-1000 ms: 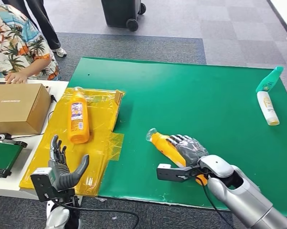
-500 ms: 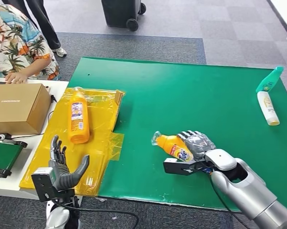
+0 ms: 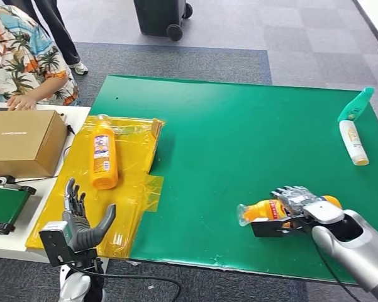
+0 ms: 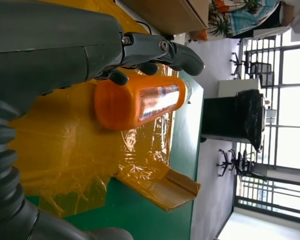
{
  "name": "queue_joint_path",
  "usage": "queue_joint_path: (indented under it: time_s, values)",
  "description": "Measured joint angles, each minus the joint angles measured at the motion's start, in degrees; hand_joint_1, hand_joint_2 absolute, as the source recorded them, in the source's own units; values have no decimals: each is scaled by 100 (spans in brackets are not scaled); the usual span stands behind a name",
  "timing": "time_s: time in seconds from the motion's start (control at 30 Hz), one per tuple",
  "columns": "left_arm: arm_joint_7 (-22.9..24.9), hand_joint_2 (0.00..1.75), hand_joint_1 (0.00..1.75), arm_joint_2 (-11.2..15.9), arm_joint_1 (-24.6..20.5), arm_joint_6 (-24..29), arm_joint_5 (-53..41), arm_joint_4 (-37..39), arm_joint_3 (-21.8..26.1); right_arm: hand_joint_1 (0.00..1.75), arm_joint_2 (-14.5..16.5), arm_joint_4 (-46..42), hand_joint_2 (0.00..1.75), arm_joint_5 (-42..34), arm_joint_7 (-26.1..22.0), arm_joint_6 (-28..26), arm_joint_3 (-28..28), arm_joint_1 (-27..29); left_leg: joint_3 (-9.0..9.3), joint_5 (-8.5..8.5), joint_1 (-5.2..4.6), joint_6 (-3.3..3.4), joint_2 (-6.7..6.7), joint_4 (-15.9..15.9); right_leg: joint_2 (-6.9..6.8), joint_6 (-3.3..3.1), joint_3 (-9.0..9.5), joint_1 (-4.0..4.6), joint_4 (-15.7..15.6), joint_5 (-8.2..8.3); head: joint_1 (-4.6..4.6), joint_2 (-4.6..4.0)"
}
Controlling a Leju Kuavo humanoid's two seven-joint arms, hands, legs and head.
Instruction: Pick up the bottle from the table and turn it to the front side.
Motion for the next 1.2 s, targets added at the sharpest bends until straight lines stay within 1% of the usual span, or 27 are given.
queue_joint_path:
  time_s: [0.17, 0.3, 0.43, 0.53, 0.67, 0.87, 1.1, 1.2]
  values:
    - [-3, 175, 0, 12, -10, 65, 8, 7, -36, 0, -385, -72, 175, 15, 220, 0, 22, 106, 1, -1, 0, 2, 1, 0, 1, 1, 0, 0, -1, -1, -1, 0]
    - [-5, 175, 0, 28, -17, 132, 17, 7, -80, 2, -501, -109, 175, 222, 451, -169, -70, 246, 1, -2, 1, 2, 1, 0, 1, 0, 2, 1, -1, 0, -1, -1]
    - [-5, 175, 0, 42, -17, 164, 25, 7, -94, 175, -465, -104, 175, 544, 517, -346, -204, 353, -1, -1, 1, 2, 1, 0, 1, 1, 3, 1, 0, 2, 1, 0]
    - [-1, 175, 0, 45, -14, 165, 14, 5, -93, 175, -335, -76, 175, 766, 493, -500, -282, 377, -1, 1, 1, 0, 2, -1, 1, 1, 3, 1, 1, 3, 0, 0]
    - [18, 175, 0, 41, -2, 158, -37, 0, -84, 175, -44, -2, 175, 1008, 400, -714, -377, 375, -1, 3, 2, 0, 2, -1, 1, 1, 2, 2, 1, 3, -1, -1]
    - [56, 175, 0, 27, 9, 102, -79, -26, -63, 175, 313, 89, 175, 1096, 230, -876, -497, 369, -3, 2, 2, 0, 2, -1, 1, 1, 1, 2, 2, 2, -1, 0]
    - [67, 175, 0, -8, 18, 46, -97, -35, -23, 175, 523, 133, 175, 1056, 84, -962, -580, 364, -3, 2, 1, 0, 1, -1, 0, 1, 1, 1, 2, 2, -1, 1]
    - [67, 175, 0, -17, 28, 33, -104, -51, 1, 175, 622, 140, 175, 1031, 38, -1192, -661, 382, -3, 2, 2, 0, 1, -1, 1, 1, 1, 1, 2, 2, 0, -1]
